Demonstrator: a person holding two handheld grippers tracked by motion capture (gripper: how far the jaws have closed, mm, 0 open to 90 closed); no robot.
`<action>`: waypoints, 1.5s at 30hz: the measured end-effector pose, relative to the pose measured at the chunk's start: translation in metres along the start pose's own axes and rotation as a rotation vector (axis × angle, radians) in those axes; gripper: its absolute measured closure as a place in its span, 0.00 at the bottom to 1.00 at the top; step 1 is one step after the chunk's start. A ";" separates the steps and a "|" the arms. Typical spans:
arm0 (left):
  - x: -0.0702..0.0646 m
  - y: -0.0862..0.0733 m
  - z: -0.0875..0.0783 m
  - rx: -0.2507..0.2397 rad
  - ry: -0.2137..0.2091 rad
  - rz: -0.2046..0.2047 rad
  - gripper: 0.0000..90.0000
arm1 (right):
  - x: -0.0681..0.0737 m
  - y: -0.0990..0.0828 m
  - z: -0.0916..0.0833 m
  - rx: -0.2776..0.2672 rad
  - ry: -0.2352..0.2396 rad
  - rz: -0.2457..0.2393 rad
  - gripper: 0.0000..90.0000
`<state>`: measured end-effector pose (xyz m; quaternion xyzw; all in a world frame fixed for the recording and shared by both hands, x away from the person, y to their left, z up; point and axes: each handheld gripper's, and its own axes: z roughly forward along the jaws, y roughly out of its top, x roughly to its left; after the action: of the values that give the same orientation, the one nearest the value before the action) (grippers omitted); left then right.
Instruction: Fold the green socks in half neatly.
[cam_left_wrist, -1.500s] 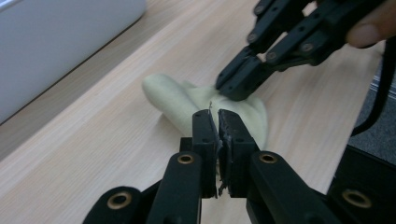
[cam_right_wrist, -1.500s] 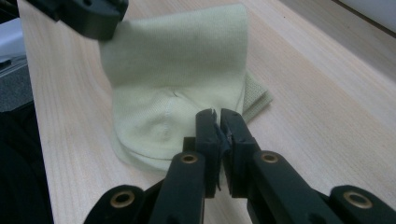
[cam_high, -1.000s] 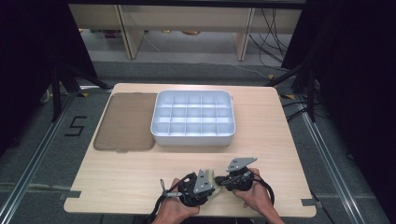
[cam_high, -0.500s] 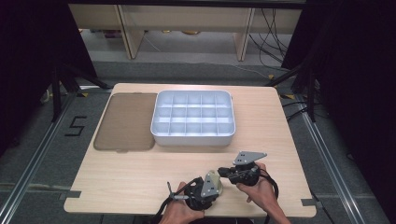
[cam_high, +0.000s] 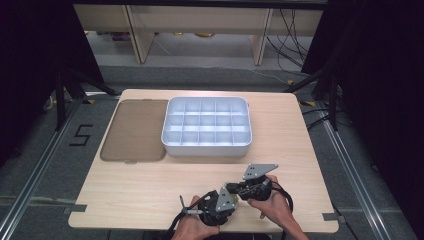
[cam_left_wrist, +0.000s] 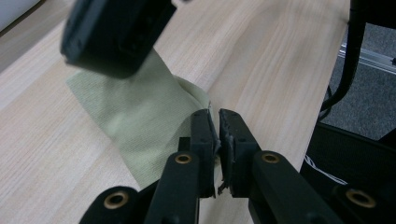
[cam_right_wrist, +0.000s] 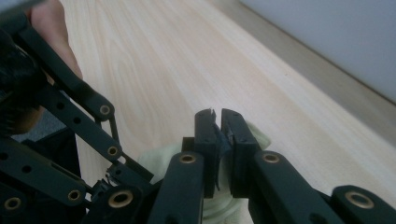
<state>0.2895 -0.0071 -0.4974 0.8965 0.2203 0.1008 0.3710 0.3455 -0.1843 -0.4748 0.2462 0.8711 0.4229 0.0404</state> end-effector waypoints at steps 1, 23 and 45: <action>-0.001 -0.001 0.000 -0.005 0.000 -0.019 0.92 | 0.000 -0.001 0.002 0.019 -0.008 0.008 0.95; 0.023 0.002 -0.032 -0.066 -0.021 -0.122 0.86 | -0.005 -0.011 0.014 0.098 -0.060 0.012 0.96; 0.020 -0.008 -0.009 0.021 -0.001 -0.104 0.90 | -0.015 -0.013 -0.001 0.085 -0.119 0.030 0.95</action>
<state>0.3013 0.0129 -0.4970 0.8878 0.2675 0.0784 0.3663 0.3533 -0.1986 -0.4857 0.2854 0.8805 0.3710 0.0751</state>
